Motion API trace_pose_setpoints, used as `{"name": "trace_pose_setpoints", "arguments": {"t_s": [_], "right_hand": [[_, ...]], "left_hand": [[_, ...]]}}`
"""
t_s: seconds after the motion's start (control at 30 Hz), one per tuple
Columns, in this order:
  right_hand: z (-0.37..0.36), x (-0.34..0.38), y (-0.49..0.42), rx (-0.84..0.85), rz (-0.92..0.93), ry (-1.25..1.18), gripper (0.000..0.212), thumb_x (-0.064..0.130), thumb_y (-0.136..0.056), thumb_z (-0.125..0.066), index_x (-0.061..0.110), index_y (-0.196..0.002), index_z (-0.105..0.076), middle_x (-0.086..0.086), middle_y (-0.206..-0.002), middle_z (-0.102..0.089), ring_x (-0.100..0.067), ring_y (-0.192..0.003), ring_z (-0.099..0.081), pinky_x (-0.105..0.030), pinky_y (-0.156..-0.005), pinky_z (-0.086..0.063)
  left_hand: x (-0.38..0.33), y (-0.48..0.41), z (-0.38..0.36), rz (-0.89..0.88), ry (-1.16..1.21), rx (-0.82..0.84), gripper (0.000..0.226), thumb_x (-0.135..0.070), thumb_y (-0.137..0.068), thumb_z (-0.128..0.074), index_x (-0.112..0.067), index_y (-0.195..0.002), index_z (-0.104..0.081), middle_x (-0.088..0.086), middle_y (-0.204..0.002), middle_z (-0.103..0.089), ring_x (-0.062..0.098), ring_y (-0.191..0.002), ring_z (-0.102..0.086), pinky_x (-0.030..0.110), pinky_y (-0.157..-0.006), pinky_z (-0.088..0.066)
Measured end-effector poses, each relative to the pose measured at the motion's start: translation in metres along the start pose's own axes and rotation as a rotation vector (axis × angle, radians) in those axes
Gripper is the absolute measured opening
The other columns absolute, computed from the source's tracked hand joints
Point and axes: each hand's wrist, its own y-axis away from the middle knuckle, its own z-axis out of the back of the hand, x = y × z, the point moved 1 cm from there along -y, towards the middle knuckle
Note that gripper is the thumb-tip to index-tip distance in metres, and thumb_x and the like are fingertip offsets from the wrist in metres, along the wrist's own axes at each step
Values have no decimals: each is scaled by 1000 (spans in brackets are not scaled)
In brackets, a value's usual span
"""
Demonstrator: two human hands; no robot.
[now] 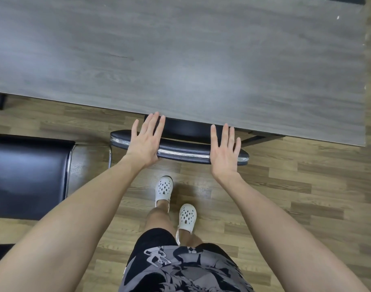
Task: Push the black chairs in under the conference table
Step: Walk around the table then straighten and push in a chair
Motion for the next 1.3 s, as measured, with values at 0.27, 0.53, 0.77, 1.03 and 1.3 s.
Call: {"name": "trace_pose_setpoints", "arguments": {"t_s": [0.27, 0.53, 0.77, 1.03, 1.3], "right_hand": [[8, 3, -23, -3, -10, 2, 107, -15, -75, -56, 18, -153, 10, -24, -158, 8, -40, -146, 8, -53, -117, -1], [16, 5, -43, 4, -16, -7, 108, -16, -75, -57, 19, -153, 9, -24, -158, 9, -39, -146, 9, -51, -116, 1], [21, 7, -57, 15, -24, -6, 106, -16, -76, -56, 19, -153, 8, -23, -158, 8, -39, -146, 8, -52, -117, -1], [22, 6, -63, 55, -18, 21, 110, -10, -75, -64, 20, -153, 8, -22, -159, 7, -39, -146, 4, -53, -117, -6], [22, 8, -62, 69, -39, 37, 110, -8, -76, -66, 21, -153, 8, -20, -159, 9, -37, -147, 6, -50, -117, -7]], "left_hand": [[9, -23, 9, -13, -22, -21, 128, -33, -73, -79, -13, -152, 19, 8, -162, 15, 23, -150, 10, 51, -119, 0], [17, -42, 16, -22, -19, -27, 131, -39, -70, -82, -13, -153, 17, 7, -162, 12, 23, -150, 9, 51, -118, 0], [22, -55, 23, -31, -25, -35, 129, -41, -70, -80, -12, -154, 13, 7, -163, 11, 22, -150, 8, 51, -118, 0], [22, -60, 26, -26, -45, 7, 129, -44, -72, -79, -11, -153, 15, 7, -163, 13, 22, -150, 10, 50, -119, 1], [21, -58, 25, -27, -48, -9, 128, -42, -72, -80, -10, -153, 15, 9, -162, 11, 24, -150, 8, 49, -120, -3]]}}
